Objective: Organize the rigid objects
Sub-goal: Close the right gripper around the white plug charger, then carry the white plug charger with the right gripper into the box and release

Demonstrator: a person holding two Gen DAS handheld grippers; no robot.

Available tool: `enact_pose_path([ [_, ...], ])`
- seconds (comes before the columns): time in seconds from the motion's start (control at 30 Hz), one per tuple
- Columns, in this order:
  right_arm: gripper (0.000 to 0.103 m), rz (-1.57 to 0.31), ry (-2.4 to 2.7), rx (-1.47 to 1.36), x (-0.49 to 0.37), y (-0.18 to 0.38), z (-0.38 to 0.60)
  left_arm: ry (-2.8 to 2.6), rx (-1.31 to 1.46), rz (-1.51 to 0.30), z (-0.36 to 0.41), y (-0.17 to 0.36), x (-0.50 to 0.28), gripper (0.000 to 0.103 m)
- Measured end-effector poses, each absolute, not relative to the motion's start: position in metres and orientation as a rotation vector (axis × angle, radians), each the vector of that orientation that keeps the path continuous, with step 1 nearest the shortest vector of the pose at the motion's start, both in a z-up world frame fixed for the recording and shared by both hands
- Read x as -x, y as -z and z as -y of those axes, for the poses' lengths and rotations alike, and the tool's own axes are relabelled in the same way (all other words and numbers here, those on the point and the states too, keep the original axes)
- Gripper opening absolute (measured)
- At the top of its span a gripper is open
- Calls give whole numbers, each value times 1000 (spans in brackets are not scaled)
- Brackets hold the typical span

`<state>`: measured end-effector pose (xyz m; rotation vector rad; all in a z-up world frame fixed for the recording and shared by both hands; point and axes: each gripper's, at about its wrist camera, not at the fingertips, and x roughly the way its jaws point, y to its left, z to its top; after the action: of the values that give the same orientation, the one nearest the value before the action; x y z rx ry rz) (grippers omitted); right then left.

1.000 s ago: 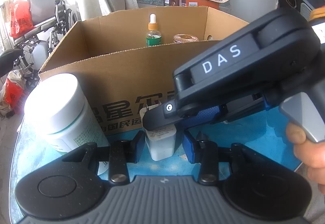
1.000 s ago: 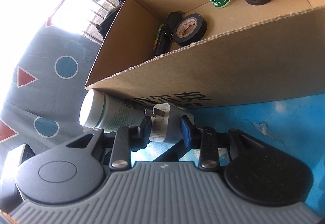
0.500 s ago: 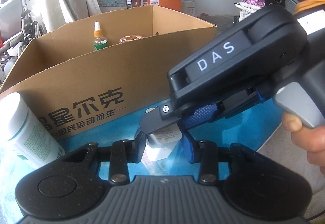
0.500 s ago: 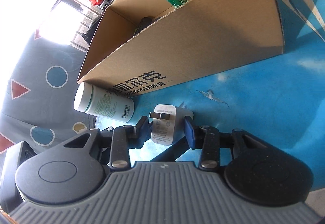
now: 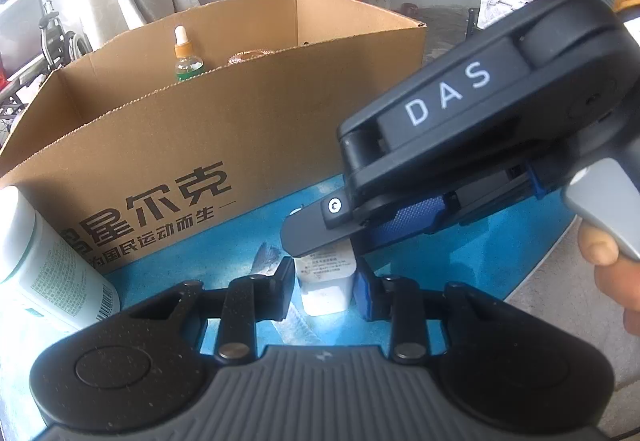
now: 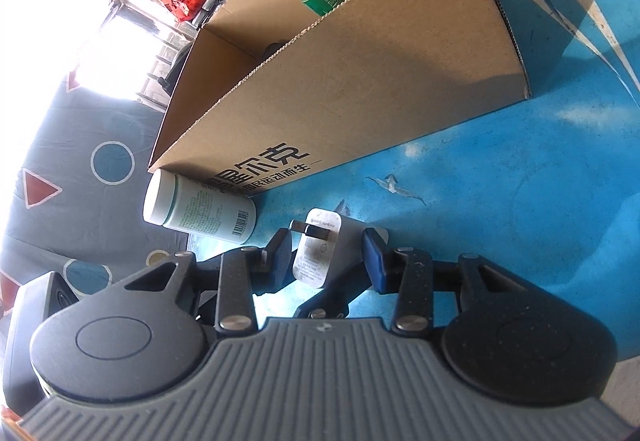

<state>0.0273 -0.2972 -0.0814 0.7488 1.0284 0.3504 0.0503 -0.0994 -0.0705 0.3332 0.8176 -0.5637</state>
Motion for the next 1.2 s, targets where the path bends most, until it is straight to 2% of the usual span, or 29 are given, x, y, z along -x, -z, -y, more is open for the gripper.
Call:
enact_pose_path([
  [0.3,41,-1038,-354,-766,-32,89,295,518,-307,-869,108,72,-63,29],
  [0.6,39,-1033,-344,-757,-31,86,293,502,-301,-875,115,68,-65,29],
  [1.2,39,-957,-383,-693,-14,52,284,478,-311,-780,102,42,-34,29],
])
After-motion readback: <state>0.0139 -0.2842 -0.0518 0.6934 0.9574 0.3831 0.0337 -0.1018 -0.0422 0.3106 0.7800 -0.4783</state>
